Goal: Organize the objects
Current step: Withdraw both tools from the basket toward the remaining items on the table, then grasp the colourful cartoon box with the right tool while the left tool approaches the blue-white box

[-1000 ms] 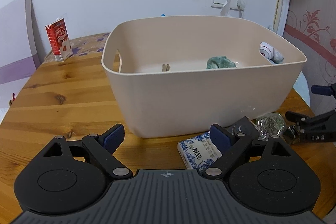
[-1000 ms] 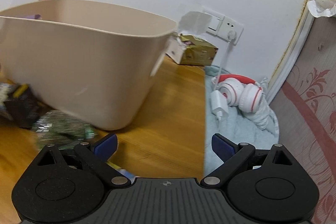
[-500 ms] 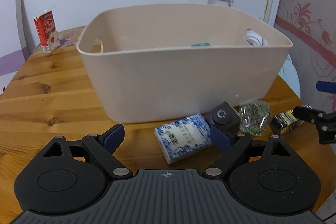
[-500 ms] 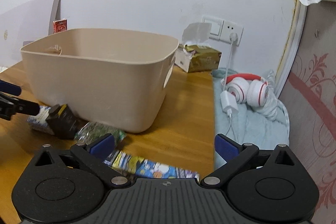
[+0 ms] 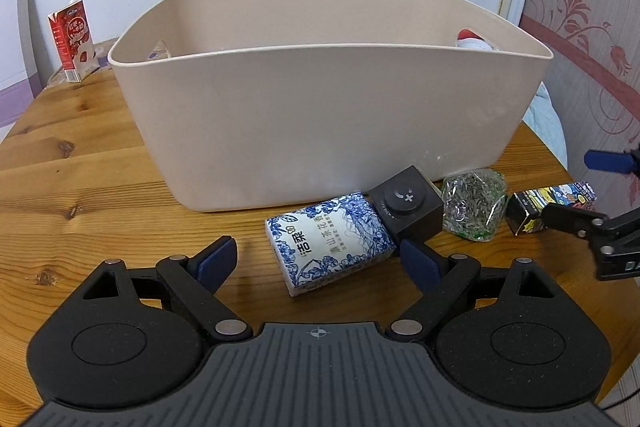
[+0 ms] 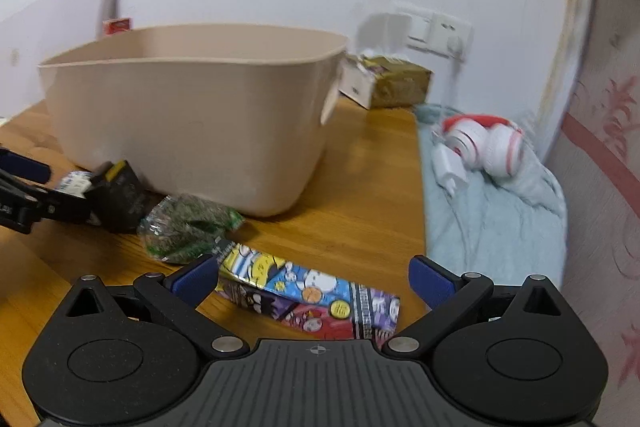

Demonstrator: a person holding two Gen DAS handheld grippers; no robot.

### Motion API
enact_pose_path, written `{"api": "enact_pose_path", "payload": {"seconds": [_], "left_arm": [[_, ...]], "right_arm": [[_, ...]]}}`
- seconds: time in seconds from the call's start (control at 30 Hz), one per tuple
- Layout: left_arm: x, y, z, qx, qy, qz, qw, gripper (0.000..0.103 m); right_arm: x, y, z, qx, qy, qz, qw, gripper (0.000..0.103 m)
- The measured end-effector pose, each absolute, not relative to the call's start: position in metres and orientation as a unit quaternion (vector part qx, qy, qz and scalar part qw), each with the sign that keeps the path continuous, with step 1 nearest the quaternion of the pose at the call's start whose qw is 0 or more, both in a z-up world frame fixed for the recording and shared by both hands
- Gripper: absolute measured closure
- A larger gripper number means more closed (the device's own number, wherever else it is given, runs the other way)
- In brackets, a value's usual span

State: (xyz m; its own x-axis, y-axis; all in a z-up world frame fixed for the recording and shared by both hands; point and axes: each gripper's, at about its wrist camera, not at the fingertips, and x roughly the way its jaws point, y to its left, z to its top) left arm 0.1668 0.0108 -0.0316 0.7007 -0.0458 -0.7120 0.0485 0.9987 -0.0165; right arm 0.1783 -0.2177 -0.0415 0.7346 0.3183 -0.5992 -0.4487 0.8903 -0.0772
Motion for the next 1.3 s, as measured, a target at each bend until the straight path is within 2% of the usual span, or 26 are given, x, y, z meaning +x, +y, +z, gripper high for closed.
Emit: {"api": "enact_pose_path", "payload": {"seconds": [0.23, 0.3, 0.4, 0.6, 0.7, 0.73, 0.87, 1.07, 1.23, 1.3], "left_arm": [[0.167, 0.018, -0.032, -0.007, 0.388, -0.025, 0.921, 0.013], [0.168, 0.018, -0.032, -0.006, 0.387, -0.023, 0.922, 0.013], [0.171, 0.019, -0.031, -0.01, 0.384, -0.025, 0.923, 0.013], [0.179, 0.019, -0.032, -0.024, 0.386, -0.023, 0.922, 0.013], [0.182, 0.021, -0.034, -0.036, 0.393, -0.025, 0.918, 0.013], [0.182, 0.022, -0.035, -0.04, 0.394, -0.024, 0.918, 0.013], [0.18, 0.024, -0.035, -0.047, 0.395, -0.023, 0.917, 0.016], [0.174, 0.028, -0.034, -0.052, 0.394, -0.025, 0.917, 0.028], [0.173, 0.031, -0.034, -0.06, 0.392, -0.025, 0.918, 0.027], [0.176, 0.029, -0.035, -0.065, 0.396, -0.029, 0.916, 0.023]], "right_arm": [[0.201, -0.217, -0.047, -0.184, 0.343, 0.285, 0.876, 0.0], [0.204, -0.211, -0.05, -0.208, 0.348, 0.289, 0.867, 0.002], [0.207, -0.207, -0.048, -0.204, 0.358, 0.297, 0.861, 0.011], [0.204, -0.206, -0.045, -0.172, 0.368, 0.311, 0.859, 0.032], [0.204, -0.209, -0.045, -0.143, 0.377, 0.322, 0.857, 0.05], [0.202, -0.209, -0.045, -0.141, 0.376, 0.322, 0.857, 0.06], [0.192, -0.201, -0.043, -0.14, 0.375, 0.321, 0.858, 0.081], [0.185, -0.195, -0.043, -0.131, 0.374, 0.294, 0.87, 0.081], [0.184, -0.195, -0.044, -0.112, 0.377, 0.277, 0.877, 0.081], [0.183, -0.193, -0.044, -0.111, 0.376, 0.27, 0.879, 0.081]]}}
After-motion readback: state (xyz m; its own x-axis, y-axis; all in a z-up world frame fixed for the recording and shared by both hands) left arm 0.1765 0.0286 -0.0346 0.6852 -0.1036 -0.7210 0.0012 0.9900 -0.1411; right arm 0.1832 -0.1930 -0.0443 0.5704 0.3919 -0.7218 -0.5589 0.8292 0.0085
